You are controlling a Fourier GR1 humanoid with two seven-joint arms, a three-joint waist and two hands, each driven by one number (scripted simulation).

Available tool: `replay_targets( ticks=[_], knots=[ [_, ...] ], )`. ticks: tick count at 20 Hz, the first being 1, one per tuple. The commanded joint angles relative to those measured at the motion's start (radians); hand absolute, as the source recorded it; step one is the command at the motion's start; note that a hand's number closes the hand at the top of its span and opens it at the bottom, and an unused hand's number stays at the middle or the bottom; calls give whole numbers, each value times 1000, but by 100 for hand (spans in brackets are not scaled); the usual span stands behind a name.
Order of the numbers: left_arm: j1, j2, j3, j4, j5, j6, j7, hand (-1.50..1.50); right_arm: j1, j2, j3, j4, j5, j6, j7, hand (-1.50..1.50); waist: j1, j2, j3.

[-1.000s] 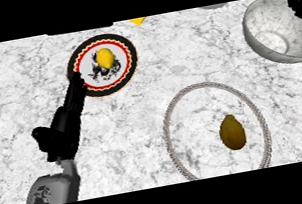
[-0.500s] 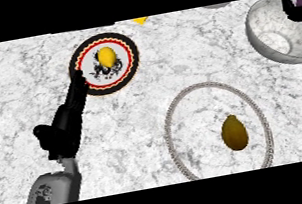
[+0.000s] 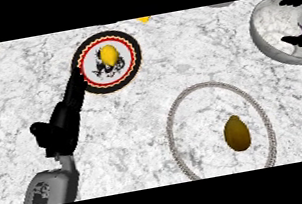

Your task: Pick the can from the placemat and place it in the bowl

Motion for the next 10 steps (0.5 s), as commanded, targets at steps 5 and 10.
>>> replay_targets(
  ticks=[5,10],
  knots=[
    [-4,-8,12,5,4,8,-1,0,-56,3,-121,98,-111,91,-178,-150,-7,-4,0],
    [26,-6,-3,10,1,-13,-35,0,-92,-66,-211,138,-184,115,-193,-150,-7,-2,0]
  ],
)
